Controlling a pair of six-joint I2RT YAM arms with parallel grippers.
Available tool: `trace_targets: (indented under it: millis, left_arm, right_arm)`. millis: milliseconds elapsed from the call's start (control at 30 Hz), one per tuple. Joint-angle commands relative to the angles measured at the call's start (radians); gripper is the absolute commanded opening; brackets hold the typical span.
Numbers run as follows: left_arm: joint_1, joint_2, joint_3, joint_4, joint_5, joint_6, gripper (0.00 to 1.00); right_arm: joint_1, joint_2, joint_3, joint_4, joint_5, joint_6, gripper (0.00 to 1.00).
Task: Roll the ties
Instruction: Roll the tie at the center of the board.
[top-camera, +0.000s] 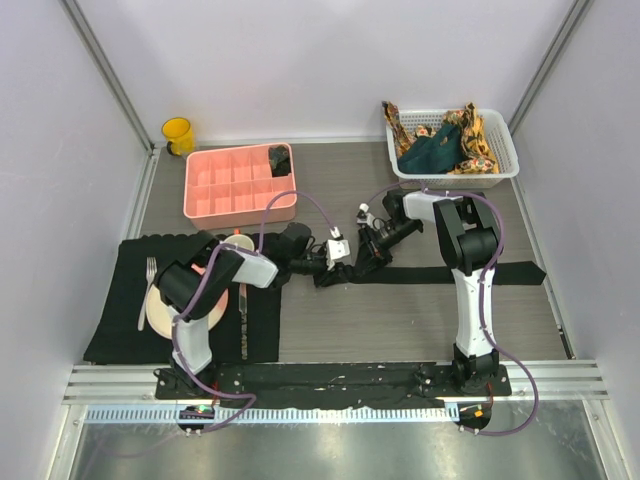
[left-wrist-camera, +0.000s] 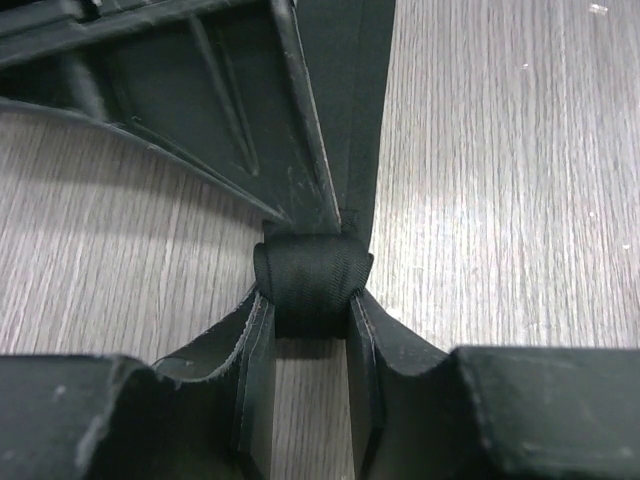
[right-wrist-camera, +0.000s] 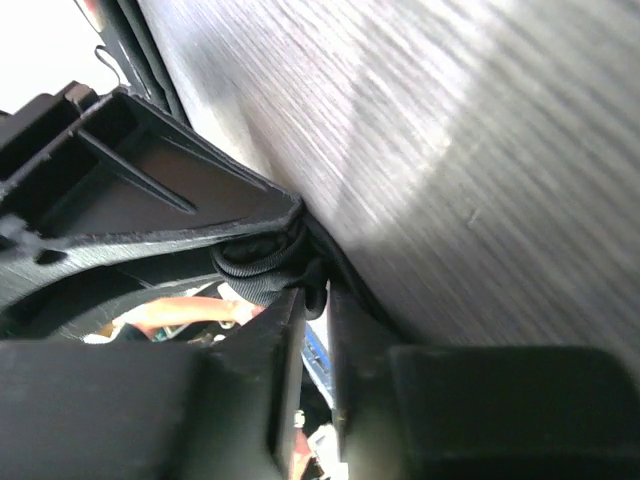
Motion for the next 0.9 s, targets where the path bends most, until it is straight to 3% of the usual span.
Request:
trace_targets:
  millis: [0,33,133,367,567,667,867]
  left_arm:
    - [-0.015,-0.052,0.023,-0.350,-0.136,0.081,0.16]
    - [-0.024,-0.057,0.028,-0.378,-0.163,0.093,0.16]
    - [-0.041,-0.063,0.068,-0.484,-0.219,0.106,0.15]
    - [-0.072,-0.048,0.125,-0.624,-0.304,0.104,0.15]
    - [-0.087,-0.026,0.157,-0.668,-0.335,0.100,0.16]
    - [-0.096,-0.011,0.180,-0.690,-0.350,0.095,0.16]
    - [-0.098,-0.003,0.203,-0.710,-0.356,0.083,0.17]
  right_arm:
    - [-0.002,-0.053,0.044,-0.012,0.153,-0.013,0.34]
    - [-0.007,-0.069,0.052,-0.043,0.141,-0.023,0.41]
    - [-0.024,-0.129,0.064,-0.091,0.111,-0.038,0.45]
    - [0.005,-0.146,0.026,-0.071,-0.024,0.025,0.46]
    - [0.036,-0.104,0.026,0.006,0.016,0.085,0.42]
    - [0.050,-0.090,0.020,0.001,0.044,0.079,0.36]
    - [0.047,-0.054,0.011,-0.029,0.146,0.048,0.08]
